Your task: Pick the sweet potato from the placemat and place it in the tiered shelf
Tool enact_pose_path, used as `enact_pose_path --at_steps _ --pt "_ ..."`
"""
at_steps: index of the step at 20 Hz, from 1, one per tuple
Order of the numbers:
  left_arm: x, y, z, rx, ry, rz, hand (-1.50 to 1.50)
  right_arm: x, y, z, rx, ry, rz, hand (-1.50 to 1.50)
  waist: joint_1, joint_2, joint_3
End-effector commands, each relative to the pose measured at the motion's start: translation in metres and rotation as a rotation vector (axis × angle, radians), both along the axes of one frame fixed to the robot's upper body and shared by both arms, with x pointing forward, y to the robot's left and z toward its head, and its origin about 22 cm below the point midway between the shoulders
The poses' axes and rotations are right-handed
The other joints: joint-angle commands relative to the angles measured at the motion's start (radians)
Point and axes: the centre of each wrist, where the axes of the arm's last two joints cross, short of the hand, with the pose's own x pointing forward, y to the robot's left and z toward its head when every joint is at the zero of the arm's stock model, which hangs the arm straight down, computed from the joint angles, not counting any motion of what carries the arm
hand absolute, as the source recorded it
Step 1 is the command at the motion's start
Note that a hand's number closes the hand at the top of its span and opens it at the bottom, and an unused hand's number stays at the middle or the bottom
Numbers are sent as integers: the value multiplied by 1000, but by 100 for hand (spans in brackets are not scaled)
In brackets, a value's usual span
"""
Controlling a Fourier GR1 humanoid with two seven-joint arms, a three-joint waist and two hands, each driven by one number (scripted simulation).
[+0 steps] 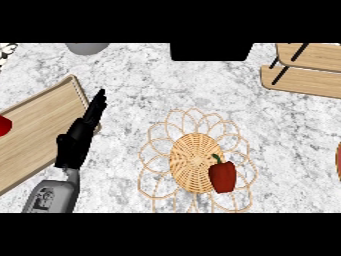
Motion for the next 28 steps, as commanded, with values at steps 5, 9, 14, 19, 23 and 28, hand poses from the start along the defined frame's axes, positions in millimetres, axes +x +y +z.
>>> enact_pose_path --at_steps 5,9,14,19,23,28 --pt "0 -7 4 10 1 12 0 -10 6 24 76 -112 68 -150 -1 -2 0" --pt "0 9 1 7 4 -4 0 -32 -8 66 196 -318 57 -150 -5 -6 0" --pt "-10 10 -1 -3 30 14 0 -76 -50 82 247 -358 -47 -150 -15 -7 0" --pt "0 8 -6 0 13 33 0 -118 -84 100 389 -236 -127 -150 -37 -9 -1" --pt "-3 18 -5 7 10 46 0 -174 -117 107 380 -136 -137 -150 -52 -11 0" --pt "-13 32 -12 6 20 63 0 -240 -149 105 337 -67 -133 -150 -69 -14 1"
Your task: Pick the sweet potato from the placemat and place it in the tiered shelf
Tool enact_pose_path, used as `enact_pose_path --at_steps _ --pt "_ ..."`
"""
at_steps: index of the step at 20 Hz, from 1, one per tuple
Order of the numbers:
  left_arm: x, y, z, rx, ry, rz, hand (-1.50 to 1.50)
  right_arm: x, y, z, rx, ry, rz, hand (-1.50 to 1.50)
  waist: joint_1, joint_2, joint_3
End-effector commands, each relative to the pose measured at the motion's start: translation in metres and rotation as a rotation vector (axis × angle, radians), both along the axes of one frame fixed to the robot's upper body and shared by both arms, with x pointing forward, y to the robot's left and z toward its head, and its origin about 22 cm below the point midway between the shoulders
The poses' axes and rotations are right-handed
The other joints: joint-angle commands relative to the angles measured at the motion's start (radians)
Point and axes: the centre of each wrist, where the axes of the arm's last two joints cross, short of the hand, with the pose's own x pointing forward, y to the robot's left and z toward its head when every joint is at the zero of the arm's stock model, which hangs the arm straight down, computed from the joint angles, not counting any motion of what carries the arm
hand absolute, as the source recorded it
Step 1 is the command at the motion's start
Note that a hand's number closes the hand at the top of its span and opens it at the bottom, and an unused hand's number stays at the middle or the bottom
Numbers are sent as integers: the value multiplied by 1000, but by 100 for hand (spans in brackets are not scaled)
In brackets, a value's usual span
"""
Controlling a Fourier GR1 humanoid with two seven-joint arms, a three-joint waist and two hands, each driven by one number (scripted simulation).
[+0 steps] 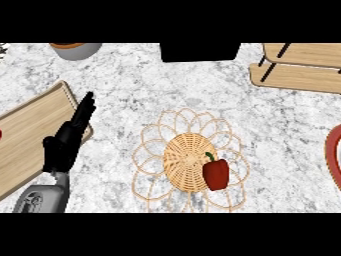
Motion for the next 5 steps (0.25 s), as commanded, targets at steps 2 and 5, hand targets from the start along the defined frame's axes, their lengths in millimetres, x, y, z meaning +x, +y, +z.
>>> enact_pose_path --at_steps 2,5 --pt "-6 5 5 -18 12 -7 0 -66 -32 -11 -17 74 44 -150 1 1 1" --pt "0 4 14 -10 16 -3 0 -107 -48 -19 -10 66 56 -150 -6 0 1"
